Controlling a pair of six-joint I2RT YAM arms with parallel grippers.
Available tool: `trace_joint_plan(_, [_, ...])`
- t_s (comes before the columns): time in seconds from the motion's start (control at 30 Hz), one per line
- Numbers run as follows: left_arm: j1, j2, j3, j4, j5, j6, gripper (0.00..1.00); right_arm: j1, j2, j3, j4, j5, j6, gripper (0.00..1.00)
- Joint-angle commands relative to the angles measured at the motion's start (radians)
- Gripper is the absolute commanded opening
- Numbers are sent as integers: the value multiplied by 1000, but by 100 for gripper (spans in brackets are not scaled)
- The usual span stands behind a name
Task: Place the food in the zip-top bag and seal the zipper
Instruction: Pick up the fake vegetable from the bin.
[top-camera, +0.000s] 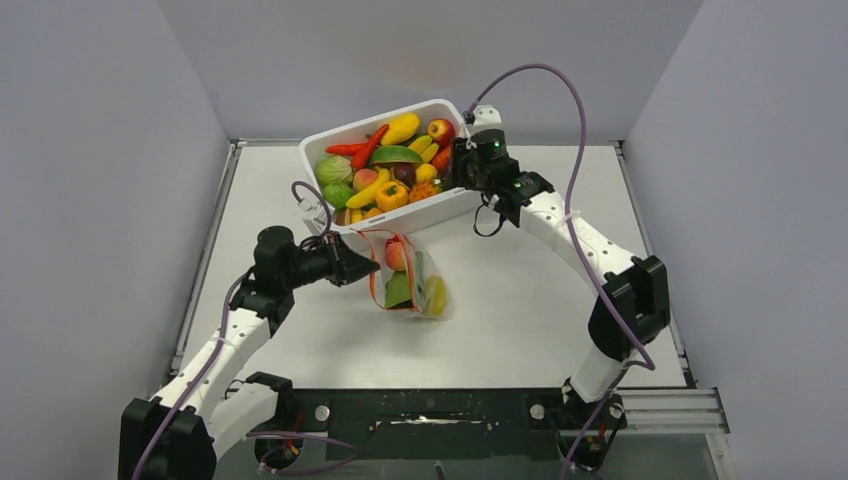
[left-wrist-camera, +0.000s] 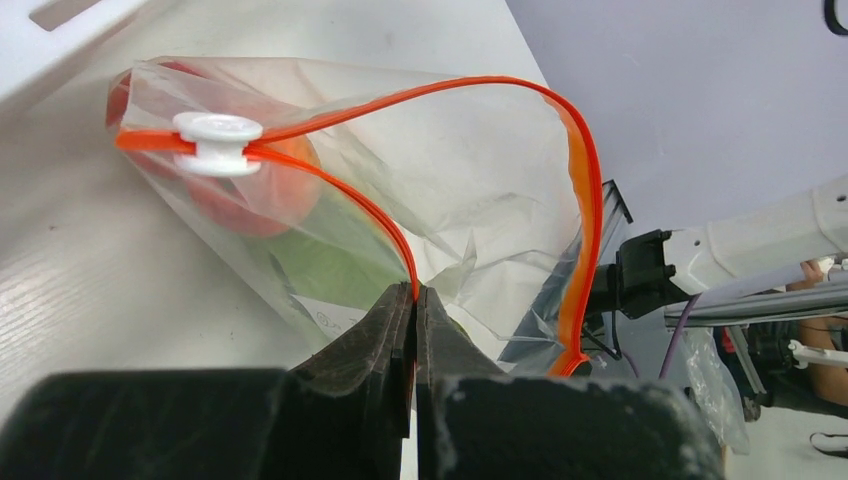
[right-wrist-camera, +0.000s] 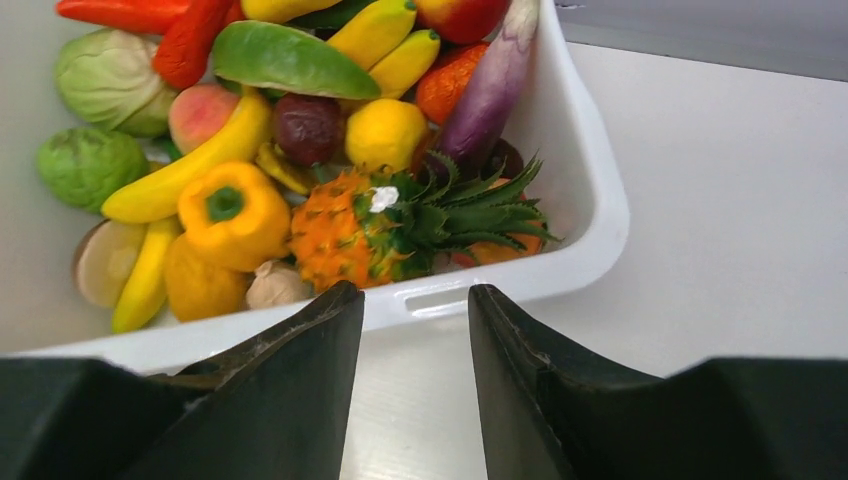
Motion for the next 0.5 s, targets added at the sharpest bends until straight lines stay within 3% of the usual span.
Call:
trace_joint_plan(0.0, [3, -37, 36, 53, 57, 21, 0, -11, 94, 138, 67, 161, -59, 43])
trace_joint_plan(0.1, [4, -46, 30, 60, 63, 18, 0, -26, 173, 195, 87, 212, -79, 43])
trace_joint_plan(0.47, [6, -57, 31, 32, 71, 39, 0, -84, 379, 347, 150, 146, -36, 41])
